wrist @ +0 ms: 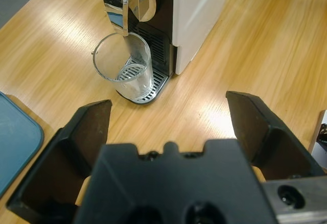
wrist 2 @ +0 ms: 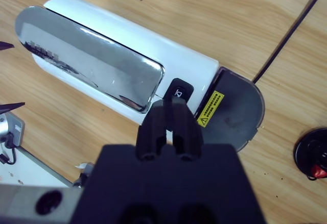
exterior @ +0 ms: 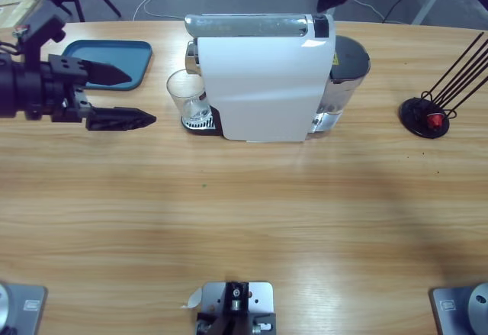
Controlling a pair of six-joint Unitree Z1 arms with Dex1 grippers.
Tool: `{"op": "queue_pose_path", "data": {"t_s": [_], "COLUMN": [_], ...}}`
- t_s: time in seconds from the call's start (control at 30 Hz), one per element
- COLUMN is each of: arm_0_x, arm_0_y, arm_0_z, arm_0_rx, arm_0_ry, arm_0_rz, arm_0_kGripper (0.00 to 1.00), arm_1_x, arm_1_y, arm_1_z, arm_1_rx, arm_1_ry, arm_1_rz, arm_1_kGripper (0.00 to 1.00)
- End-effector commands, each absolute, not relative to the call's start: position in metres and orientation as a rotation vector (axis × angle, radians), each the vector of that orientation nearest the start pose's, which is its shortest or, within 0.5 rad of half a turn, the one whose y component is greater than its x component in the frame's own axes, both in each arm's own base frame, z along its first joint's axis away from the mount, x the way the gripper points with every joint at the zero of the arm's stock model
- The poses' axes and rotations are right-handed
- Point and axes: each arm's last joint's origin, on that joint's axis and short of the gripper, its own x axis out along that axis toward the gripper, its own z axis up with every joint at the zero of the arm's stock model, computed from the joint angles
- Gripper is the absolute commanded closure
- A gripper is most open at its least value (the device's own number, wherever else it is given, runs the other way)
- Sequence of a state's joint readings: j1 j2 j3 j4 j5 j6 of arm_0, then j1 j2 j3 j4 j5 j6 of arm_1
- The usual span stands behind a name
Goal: Pour coffee
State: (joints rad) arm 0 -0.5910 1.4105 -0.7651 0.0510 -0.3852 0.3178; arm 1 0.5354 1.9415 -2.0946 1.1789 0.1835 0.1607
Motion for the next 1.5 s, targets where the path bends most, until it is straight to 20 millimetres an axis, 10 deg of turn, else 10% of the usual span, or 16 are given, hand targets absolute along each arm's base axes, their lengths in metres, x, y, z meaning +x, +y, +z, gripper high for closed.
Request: {"op": "queue_pose_path", "data": {"t_s": [0.03,1.03,1.23,1.3,1.5], "arm_0_x": [0.191,0.194,0.194,0.193,0.191], "arm_0_y": [-0.152,-0.154,-0.154,-0.154,-0.153], "arm_0_z": [0.274,0.269,0.271,0.272,0.277], "arm_0_rx": [0.356,0.357,0.357,0.354,0.343], "arm_0_ry": [0.630,0.649,0.643,0.641,0.622], "arm_0_rz": [-1.038,-1.039,-1.038,-1.037,-1.038], "arm_0_kGripper": [0.032,0.032,0.032,0.032,0.032], "arm_1_x": [0.350,0.350,0.328,0.304,0.291], "arm_1_y": [0.222,0.228,0.221,0.218,0.217], "arm_1_z": [0.392,0.369,0.423,0.457,0.441], "arm_1_rx": [-0.094,-0.141,-0.144,-0.146,-0.166], "arm_1_ry": [1.136,1.205,1.025,0.922,0.998], "arm_1_rz": [0.539,0.518,0.568,0.598,0.579], "arm_1_kGripper": [1.000,1.000,1.000,0.113,0.000]}}
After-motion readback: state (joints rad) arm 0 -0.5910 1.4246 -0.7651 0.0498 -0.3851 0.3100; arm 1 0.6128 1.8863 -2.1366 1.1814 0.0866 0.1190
